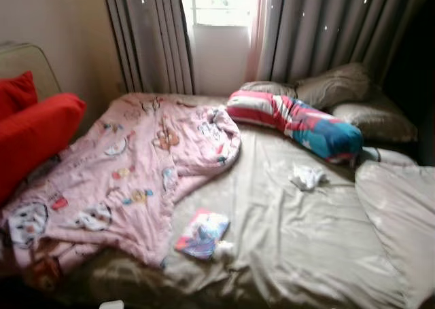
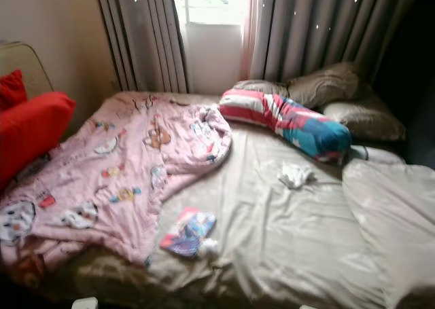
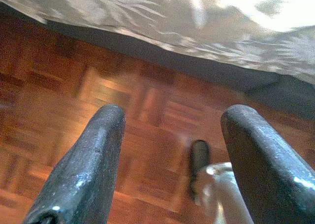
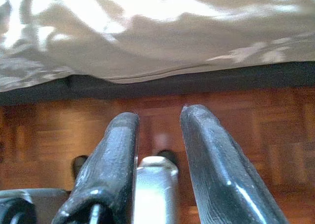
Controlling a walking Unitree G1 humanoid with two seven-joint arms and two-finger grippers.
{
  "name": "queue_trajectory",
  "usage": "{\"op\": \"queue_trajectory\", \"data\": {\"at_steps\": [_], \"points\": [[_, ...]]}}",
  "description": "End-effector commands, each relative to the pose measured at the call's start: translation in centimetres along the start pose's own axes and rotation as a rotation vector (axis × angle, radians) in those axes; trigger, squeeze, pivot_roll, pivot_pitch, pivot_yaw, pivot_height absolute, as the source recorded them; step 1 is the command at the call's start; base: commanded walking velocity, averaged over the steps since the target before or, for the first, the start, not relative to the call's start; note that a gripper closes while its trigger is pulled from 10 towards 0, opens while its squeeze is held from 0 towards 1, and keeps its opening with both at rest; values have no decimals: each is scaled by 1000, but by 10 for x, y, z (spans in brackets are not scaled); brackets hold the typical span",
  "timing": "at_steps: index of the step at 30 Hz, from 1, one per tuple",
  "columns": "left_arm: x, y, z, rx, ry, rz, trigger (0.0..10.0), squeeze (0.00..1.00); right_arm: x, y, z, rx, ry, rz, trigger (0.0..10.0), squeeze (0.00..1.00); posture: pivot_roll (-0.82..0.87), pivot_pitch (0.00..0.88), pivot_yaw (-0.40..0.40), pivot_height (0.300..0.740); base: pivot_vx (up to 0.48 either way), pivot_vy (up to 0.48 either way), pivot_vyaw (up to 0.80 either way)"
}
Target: Clean up the room
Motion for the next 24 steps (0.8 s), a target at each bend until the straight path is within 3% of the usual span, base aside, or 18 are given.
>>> {"op": "queue_trajectory", "data": {"at_steps": [1, 5, 24], "points": [[0, -5, -3, 12, 12, -11, 10000, 0, -2, -10, -4, -8, 9, -25, 10000, 0, -35, 0, 35, 740, 0, 480, 0], [0, -4, -3, 14, 11, -12, 10000, 0, -2, -9, -3, -9, 8, -23, 10000, 0, -36, 0, 36, 740, 0, 403, 0], [0, -3, -1, 3, -7, -23, 10000, 0, -1, -3, -3, -28, 2, -2, 10000, 0, -35, 0, 52, 740, 0, 0, 0]]}}
Point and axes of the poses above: a point about 5 cm out from each wrist's last joint towards the gripper, its own x axis pointing out of the wrist towards the gripper, its own z axis along the axis of the wrist's last joint, y = z × x, the point moved 3 cm from there along x, pointing out of the wrist towards the gripper, and after that the axes turned 3 degrees about -x, right-handed, at the moved point
